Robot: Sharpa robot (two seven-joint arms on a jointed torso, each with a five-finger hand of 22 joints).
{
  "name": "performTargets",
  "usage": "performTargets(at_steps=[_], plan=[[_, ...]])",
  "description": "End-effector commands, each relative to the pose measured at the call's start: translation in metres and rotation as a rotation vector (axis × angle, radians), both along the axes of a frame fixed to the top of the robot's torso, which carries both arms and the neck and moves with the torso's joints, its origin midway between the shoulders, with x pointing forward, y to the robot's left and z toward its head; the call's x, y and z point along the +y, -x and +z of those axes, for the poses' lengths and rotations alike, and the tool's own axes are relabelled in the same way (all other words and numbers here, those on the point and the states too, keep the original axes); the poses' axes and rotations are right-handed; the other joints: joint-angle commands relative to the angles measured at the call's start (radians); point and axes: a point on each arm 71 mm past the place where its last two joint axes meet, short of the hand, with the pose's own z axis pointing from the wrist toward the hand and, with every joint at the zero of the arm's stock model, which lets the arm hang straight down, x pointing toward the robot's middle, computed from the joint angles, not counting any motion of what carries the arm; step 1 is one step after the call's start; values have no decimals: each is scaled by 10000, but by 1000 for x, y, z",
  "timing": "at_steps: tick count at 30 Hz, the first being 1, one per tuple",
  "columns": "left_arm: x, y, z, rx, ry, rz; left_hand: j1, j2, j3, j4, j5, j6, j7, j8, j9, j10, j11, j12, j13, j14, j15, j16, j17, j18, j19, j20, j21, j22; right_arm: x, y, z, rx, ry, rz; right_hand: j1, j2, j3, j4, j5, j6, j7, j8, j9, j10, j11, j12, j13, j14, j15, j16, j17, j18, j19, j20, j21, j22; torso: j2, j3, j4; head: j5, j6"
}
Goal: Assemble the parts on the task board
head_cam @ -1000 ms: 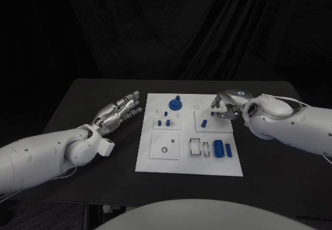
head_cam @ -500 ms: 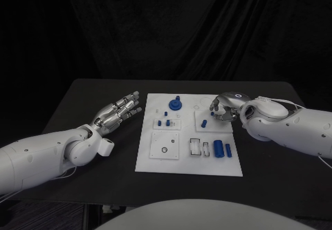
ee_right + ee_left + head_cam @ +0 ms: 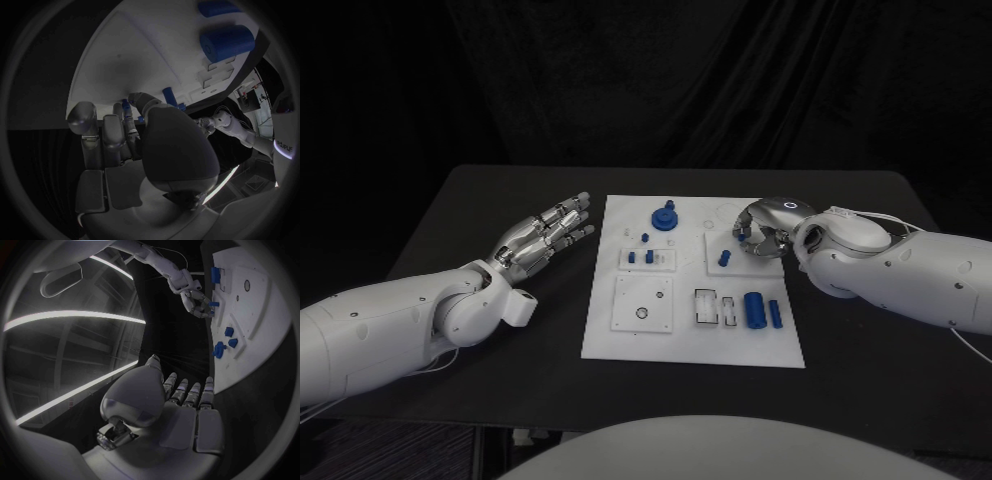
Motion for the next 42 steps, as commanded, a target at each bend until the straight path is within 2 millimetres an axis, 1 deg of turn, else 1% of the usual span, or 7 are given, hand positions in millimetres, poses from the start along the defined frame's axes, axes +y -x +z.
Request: performTargets(at_steps=[1, 9, 14, 23, 30, 36, 42], plan=[[1, 1, 15, -1720, 1507, 132, 106, 3, -7, 26, 107, 53, 73, 0, 18, 3, 79, 53, 9, 25, 95, -24, 2, -157, 11, 121, 11, -23, 0, 2, -5, 3, -244, 44, 222, 102, 38, -178, 107, 258, 9, 226, 163, 320, -56, 104, -52, 118, -83, 70, 66, 73, 138, -40, 211, 1211, 5, -16, 12, 1, 1], [2, 2, 12, -1592, 1439, 122, 212, 9, 51, -9, 335, 87, 128, 3, 23, -15, 81, 40, 7, 35, 133, -20, 6, -111, 22, 200, 11, -53, -1, 1, -5, -217, -462, 42, 523, 406, 80, -498, 123, 500, 44, 725, 627, 862, -216, 181, -225, 272, -230, 136, 109, 22, 312, -188, 543, 1281, -5, -17, 6, 1, 1], [2, 2, 10, -1520, 1399, 126, 327, 10, 129, -64, 501, 75, 149, 0, 22, -28, 86, 33, 6, 41, 156, -18, 8, -83, 32, 251, 12, -78, -2, 1, -4, -384, -570, 49, 621, 497, 86, -626, 45, 534, 26, 886, 810, 1074, -248, 215, -279, 315, -264, 141, 110, 6, 349, -228, 627, 1295, -7, -16, 2, -3, 1], [3, 3, 5, -1355, 1342, 116, 515, 10, 282, -186, 748, 43, 163, -5, 18, -54, 90, 2, 1, 42, 183, -18, 8, -41, 47, 317, 13, -113, -3, 0, 1, -566, -688, 27, 558, 491, 25, -652, -149, 542, 20, 1019, 991, 1234, -253, 196, -348, 318, -264, 87, 44, 4, 343, -242, 626, 1288, -23, -20, -10, 17, 1], [4, 4, 4, -1337, 1325, 137, 526, 11, 294, -191, 766, 48, 163, -4, 19, -55, 91, 6, 1, 46, 186, -16, 10, -38, 51, 325, 14, -111, -3, -6, 30, -938, -709, -21, 508, 478, -6, -631, -200, 538, 17, 1058, 1049, 1278, -250, 170, -381, 307, -261, 53, 2, 6, 333, -240, 610, 1281, -49, -18, -22, 34, 1], [4, 4, 4, -1318, 1295, 150, 539, 6, 306, -201, 804, 44, 163, -4, 19, -55, 96, 12, 3, 50, 190, -15, 11, -31, 53, 336, 15, -115, 3, -8, 61, -1200, -857, 86, 433, 470, -47, -583, -331, 472, 21, 1078, 1119, 1320, -242, 117, -437, 274, -251, -18, -79, 19, 291, -231, 527, 1257, -81, -52, -27, 53, 1], [3, 4, 3, -1294, 1295, 125, 585, 0, 344, -239, 878, 28, 158, -5, 17, -56, 107, 16, 4, 60, 207, -11, 15, -21, 61, 362, 17, -121, 15, -1, 78, -1220, -1024, 385, 341, 431, -105, -527, -433, 406, 9, 1094, 1187, 1386, -246, 79, -486, 271, -250, -41, -105, 20, 282, -225, 512, 1251, -112, -54, -29, 137, 1]])
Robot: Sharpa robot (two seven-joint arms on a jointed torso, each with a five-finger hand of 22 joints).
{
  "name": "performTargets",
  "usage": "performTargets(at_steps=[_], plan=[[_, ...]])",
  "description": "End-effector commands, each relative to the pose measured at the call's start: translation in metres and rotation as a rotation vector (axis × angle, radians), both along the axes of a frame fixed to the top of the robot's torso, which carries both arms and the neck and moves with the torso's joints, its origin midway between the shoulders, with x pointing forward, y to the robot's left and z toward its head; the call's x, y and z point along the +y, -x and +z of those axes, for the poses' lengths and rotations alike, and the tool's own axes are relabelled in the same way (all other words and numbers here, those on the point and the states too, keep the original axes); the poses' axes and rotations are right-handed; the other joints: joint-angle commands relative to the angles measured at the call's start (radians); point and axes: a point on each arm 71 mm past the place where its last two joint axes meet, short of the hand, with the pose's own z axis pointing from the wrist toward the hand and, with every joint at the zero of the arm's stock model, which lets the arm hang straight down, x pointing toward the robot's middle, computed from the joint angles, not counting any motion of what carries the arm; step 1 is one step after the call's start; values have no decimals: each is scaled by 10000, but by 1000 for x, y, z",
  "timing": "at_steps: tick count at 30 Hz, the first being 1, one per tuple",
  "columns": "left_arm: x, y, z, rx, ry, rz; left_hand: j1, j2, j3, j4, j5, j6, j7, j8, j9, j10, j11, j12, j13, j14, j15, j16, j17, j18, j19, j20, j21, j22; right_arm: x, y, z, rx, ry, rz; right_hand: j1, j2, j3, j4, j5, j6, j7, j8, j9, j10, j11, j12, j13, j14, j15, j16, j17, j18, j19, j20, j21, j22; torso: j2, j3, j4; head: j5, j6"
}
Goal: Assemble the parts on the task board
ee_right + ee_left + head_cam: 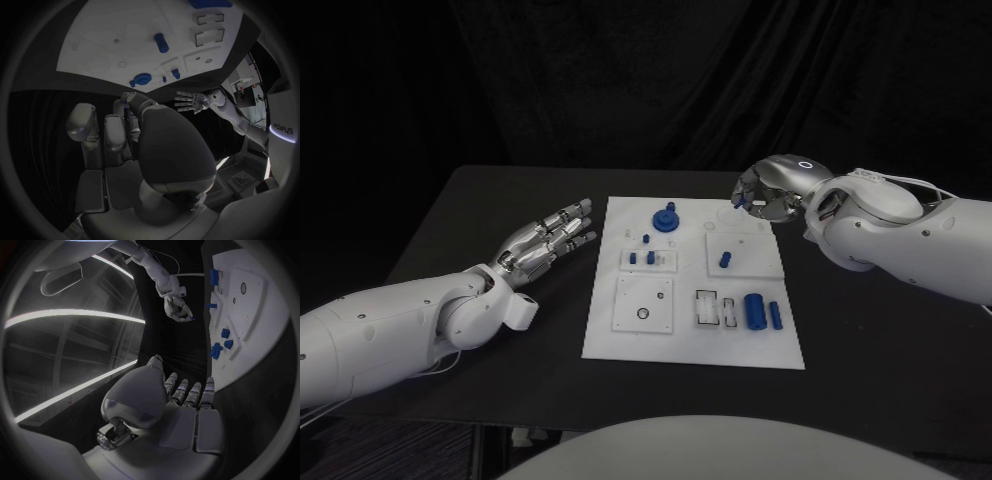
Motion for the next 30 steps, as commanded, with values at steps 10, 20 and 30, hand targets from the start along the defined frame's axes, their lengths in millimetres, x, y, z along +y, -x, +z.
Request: performTargets(at_steps=[10, 20, 30], plan=[[-1, 1, 13, -1472, 1274, 151, 117, -14, 67, -28, 77, -28, 49, -8, 7, -23, 82, 7, 4, -4, 77, -8, 9, -15, 12, 115, 18, -15, 43, 32, -3, 956, 363, 1143, -214, -128, -117, 109, -174, -370, 43, -50, 78, 40, 60, -211, -130, -60, 60, -152, -131, 47, -122, 48, -238, 1207, -108, -23, -11, 322, 1], [-3, 0, 11, -1359, 1274, 68, 137, -3, 93, -45, 101, -72, 42, -15, 1, -33, 84, -10, 1, 9, 93, -2, 13, -11, 16, 134, 19, -19, 88, 58, -19, 1000, 930, 2641, -261, -154, -128, 146, -218, -433, 56, -83, 87, 11, 79, -264, -166, -52, 77, -131, -107, 38, -112, 64, -206, 1218, -89, 6, 2, 579, 1], [-4, 0, 9, -1265, 1235, 37, 147, 9, 123, -48, 110, -108, 29, -21, -4, -47, 83, -29, -3, 27, 114, 5, 20, -8, 21, 159, 20, -27, 120, 74, -39, 963, 1576, 3585, -328, -191, -137, 196, -257, -518, 74, -142, 87, -51, 110, -343, -214, -52, 104, -120, -98, 35, -116, 88, -212, 1219, -98, -1, -19, 794, 1]])
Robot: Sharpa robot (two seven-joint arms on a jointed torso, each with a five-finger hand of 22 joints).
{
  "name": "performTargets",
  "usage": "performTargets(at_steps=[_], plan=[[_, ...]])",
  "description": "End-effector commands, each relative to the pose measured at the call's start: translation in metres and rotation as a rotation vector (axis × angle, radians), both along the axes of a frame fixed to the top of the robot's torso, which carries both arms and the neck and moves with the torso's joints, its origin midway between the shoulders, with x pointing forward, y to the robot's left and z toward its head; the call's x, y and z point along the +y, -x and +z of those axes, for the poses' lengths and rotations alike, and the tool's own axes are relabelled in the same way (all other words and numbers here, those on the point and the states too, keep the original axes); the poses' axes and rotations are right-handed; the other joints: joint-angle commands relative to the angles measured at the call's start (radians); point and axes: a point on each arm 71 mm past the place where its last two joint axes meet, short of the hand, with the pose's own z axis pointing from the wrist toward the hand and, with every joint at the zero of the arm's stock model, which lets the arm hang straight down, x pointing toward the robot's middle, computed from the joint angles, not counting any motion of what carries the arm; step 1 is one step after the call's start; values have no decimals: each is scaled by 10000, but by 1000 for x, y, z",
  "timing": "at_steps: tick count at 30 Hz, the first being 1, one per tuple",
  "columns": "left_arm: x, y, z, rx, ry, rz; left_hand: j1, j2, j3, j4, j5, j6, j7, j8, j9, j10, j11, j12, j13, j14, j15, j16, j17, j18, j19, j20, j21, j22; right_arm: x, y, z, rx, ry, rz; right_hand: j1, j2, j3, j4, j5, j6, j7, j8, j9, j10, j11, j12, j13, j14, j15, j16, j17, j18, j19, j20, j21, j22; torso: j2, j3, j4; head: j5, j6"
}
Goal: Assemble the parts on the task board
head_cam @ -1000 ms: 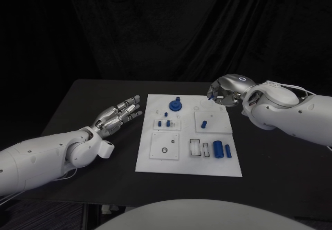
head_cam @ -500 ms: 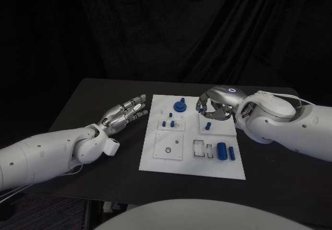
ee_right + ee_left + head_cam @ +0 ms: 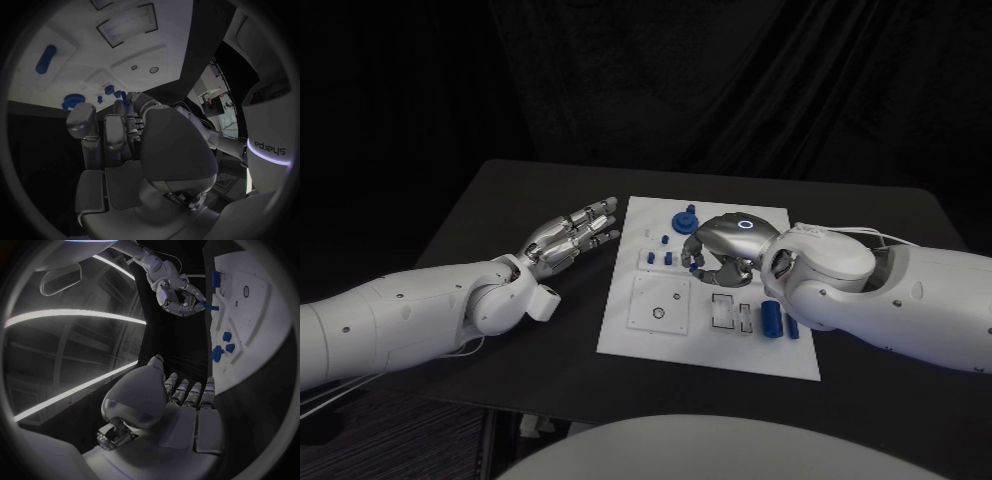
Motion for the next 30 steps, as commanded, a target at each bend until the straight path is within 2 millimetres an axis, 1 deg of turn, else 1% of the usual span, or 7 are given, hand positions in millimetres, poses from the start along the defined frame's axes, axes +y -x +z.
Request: performTargets(at_steps=[1, 5, 10, 16, 17, 22, 30], plan=[[0, 0, 12, -1312, 1178, 154, 101, -20, 68, 7, 69, -71, -8, -21, -4, -9, 49, -29, -2, -9, 80, 5, 13, -8, 16, 82, 20, -17, 6, 4, -7, -312, 719, 281, -60, -11, 24, 56, -62, -70, 23, -60, 2, -32, 15, -60, -7, -7, 65, 16, 23, 33, -39, 16, 3, 1216, -2, -2, -8, 35, 1], [-1, 0, 11, -1296, 1189, 133, 102, -15, 78, 9, 69, -81, -10, -22, -5, -15, 47, -38, -4, -11, 87, 4, 12, -7, 19, 92, 21, -14, 14, 8, -14, -217, 850, 476, -55, -9, 31, 54, -58, -80, 23, -68, 1, -35, 16, -67, -12, -10, 67, 13, 19, 34, -43, 18, -6, 1214, -4, -4, -6, 43, 1], [-2, 1, 11, -1305, 1218, 122, 100, -16, 80, 13, 64, -69, -11, -20, -3, -17, 44, -38, -4, -25, 87, -1, 7, -6, 18, 94, 20, -20, 19, 10, -22, -214, 1035, 593, -47, -9, 38, 49, -52, -88, 25, -76, 0, -39, 16, -75, -17, -8, 68, 19, 26, 35, -43, 20, -5, 1215, -3, -3, -5, 61, 1], [-3, 1, 11, -1280, 1213, 110, 99, -17, 81, 13, 63, -67, -11, -20, -2, -16, 44, -32, -2, -26, 85, -2, 7, -5, 17, 94, 19, -25, 20, 10, -27, -179, 1147, 573, -38, -10, 47, 42, -44, -99, 28, -85, -1, -41, 18, -84, -23, -10, 70, 18, 23, 37, -48, 23, -18, 1213, -6, -11, -9, 89, 1], [-3, 1, 11, -1277, 1214, 108, 99, -18, 84, 14, 64, -73, -11, -20, -3, -18, 43, -37, -3, -25, 82, -1, 7, -3, 17, 93, 19, -26, 20, 10, -27, -173, 1154, 568, -38, -10, 47, 42, -44, -99, 28, -85, -1, -41, 18, -84, -23, -10, 70, 18, 23, 37, -48, 23, -18, 1213, -5, -11, -8, 109, 1], [-4, 1, 10, -1254, 1219, 82, 99, -18, 84, 14, 64, -73, -11, -20, -3, -18, 43, -37, -3, -25, 82, -1, 7, -3, 17, 93, 19, -26, 21, 12, -31, -127, 1095, 577, -44, -13, 46, 45, -46, -102, 32, -89, -1, -40, 22, -88, -27, -8, 71, 22, 27, 33, -39, 24, 5, 1219, -9, -10, -2, 119, 1], [-4, 1, 9, -1192, 1217, 45, 115, -10, 114, 7, 91, -86, -10, -20, -4, -24, 39, -42, -4, -25, 80, -1, 7, 3, 16, 95, 18, -38, 25, 16, -38, -130, 748, 684, -49, -17, 44, 47, -48, -103, 33, -91, 0, -34, 22, -89, -29, 16, 72, 70, 88, 23, -17, 25, 59, 1233, -8, -13, -11, 195, 1]])
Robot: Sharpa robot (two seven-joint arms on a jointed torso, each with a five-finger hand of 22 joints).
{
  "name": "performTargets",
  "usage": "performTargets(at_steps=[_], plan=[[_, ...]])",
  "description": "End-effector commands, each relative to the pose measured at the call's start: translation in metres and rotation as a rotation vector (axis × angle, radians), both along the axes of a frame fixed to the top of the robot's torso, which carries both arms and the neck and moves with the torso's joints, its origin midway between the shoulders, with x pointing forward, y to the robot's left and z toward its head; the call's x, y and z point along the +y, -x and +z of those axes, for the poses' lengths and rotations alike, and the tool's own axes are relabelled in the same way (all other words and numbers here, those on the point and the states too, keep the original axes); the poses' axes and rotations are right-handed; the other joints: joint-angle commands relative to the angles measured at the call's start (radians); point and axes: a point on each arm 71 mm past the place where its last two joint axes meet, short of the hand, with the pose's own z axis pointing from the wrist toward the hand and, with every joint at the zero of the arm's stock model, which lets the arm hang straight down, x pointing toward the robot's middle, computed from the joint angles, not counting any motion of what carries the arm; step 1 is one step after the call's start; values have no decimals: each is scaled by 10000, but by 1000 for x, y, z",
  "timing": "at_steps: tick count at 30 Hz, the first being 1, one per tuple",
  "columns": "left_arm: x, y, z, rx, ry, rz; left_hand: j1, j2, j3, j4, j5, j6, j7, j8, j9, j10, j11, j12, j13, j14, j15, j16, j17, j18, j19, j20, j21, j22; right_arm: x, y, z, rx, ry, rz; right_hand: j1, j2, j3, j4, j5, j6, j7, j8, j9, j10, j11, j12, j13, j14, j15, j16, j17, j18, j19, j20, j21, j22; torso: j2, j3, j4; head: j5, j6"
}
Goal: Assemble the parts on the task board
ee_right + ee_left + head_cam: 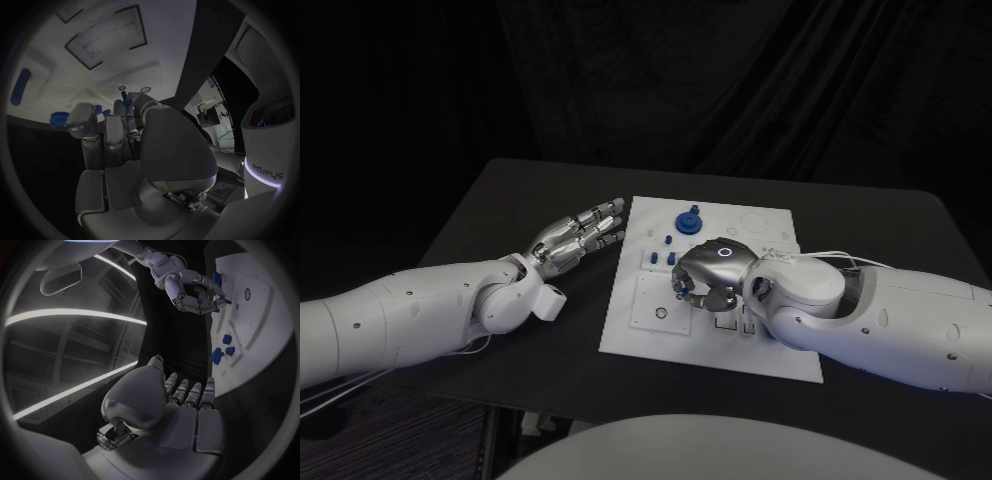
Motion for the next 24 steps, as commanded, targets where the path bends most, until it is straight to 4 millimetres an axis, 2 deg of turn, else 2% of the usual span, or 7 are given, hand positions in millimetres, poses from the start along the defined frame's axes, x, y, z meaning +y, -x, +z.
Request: performTargets(at_steps=[1, 9, 14, 24], plan=[[1, 1, 11, -1238, 1145, 161, 115, -10, 57, 9, 55, -86, -10, -20, -4, -25, 40, -42, -4, 12, 44, -2, 3, 3, -14, 65, 18, -13, 1, 1, -1, -221, -173, -35, -51, -16, 15, 18, -47, -67, -2, -53, -4, -35, 23, -52, -9, 16, 72, 70, 9, 22, -17, 25, 59, 1236, 1, 0, -5, 39, 1], [1, 0, 10, -1203, 1128, 156, 124, -8, 73, 3, 66, -89, -10, -20, -4, -26, 40, -41, -3, 9, 43, -2, 2, 6, -14, 66, 18, -16, 4, 1, -5, -206, -270, 6, -47, -20, 21, 13, -39, -64, -4, -57, -1, -11, 19, -53, -15, 34, 71, 99, 41, 17, -2, 27, 92, 1246, -3, 12, -7, 65, 1], [0, 1, 10, -1181, 1137, 132, 136, -6, 92, -3, 78, -95, -10, -19, -4, -29, 40, -45, -4, 9, 41, -3, 2, 9, -14, 67, 17, -21, 5, 0, -8, -201, -286, 1, -44, -21, 25, 10, -36, -65, -4, -60, -1, 5, 16, -52, -18, 35, 70, 98, 36, 16, 3, 28, 100, 1248, -7, 2, 11, 37, 1], [0, 1, 9, -1124, 1126, 106, 158, -3, 126, -18, 94, -100, -9, -19, -4, -32, 39, -44, -3, 11, 40, -2, 3, 12, -12, 70, 18, -20, 5, -2, -14, -155, -284, -31, -30, -19, 36, 0, -30, -65, -6, -65, 1, 22, 12, -56, -24, 34, 68, 93, 26, 23, -7, 28, 69, 1241, 8, 0, 1, 41, 1]])
